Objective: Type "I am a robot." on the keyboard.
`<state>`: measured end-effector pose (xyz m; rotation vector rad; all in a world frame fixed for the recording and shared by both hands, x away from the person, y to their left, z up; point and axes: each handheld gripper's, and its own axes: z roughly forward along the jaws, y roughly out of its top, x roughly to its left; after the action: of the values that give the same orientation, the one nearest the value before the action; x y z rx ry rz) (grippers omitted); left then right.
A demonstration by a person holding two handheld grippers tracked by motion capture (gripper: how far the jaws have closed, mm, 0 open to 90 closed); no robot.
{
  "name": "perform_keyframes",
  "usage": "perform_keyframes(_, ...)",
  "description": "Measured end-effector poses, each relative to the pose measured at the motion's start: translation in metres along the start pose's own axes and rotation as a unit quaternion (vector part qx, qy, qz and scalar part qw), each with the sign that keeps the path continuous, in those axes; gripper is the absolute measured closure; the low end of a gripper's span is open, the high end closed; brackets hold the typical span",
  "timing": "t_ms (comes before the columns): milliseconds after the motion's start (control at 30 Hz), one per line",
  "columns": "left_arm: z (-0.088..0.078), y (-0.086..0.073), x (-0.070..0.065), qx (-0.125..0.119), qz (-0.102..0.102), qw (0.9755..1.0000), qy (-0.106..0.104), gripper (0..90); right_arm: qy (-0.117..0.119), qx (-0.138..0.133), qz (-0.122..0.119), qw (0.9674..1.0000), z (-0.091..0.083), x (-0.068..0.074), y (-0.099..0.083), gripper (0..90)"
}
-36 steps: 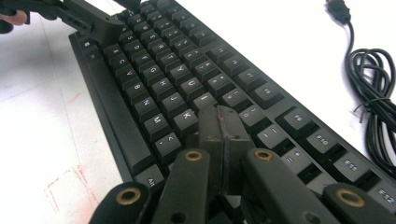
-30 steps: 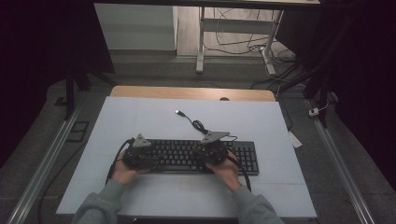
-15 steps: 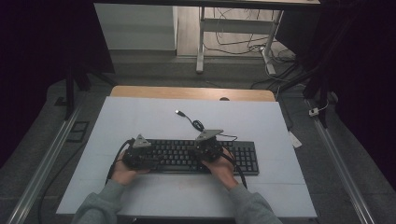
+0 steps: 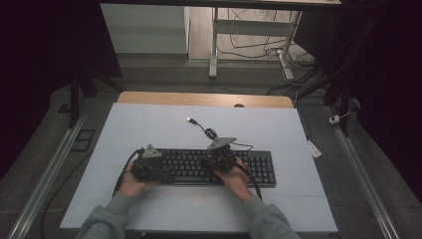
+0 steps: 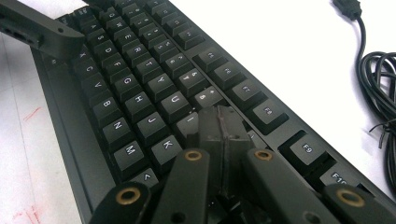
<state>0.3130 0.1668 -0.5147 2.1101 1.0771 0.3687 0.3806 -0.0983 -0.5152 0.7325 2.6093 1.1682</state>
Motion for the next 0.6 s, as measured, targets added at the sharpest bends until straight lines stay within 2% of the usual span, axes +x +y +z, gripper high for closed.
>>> perform_keyframes(233,0.0,0.0,0.001,-0.001,-0.002,1.0,0.0,39.2,-0.008,0.003,-0.005,1.0,0.0,0.001,0.0,89.5)
perform_keyframes(400,-0.001,0.0,0.002,-0.002,-0.003,1.0,0.0,39.2,-0.006,-0.019,-0.001,0.9998,-0.009,0.001,0.001,89.5)
perform_keyframes(600,-0.001,-0.001,0.002,-0.003,-0.005,1.0,0.001,39.1,-0.006,-0.03,0.008,0.9995,-0.021,-0.001,-0.001,88.7)
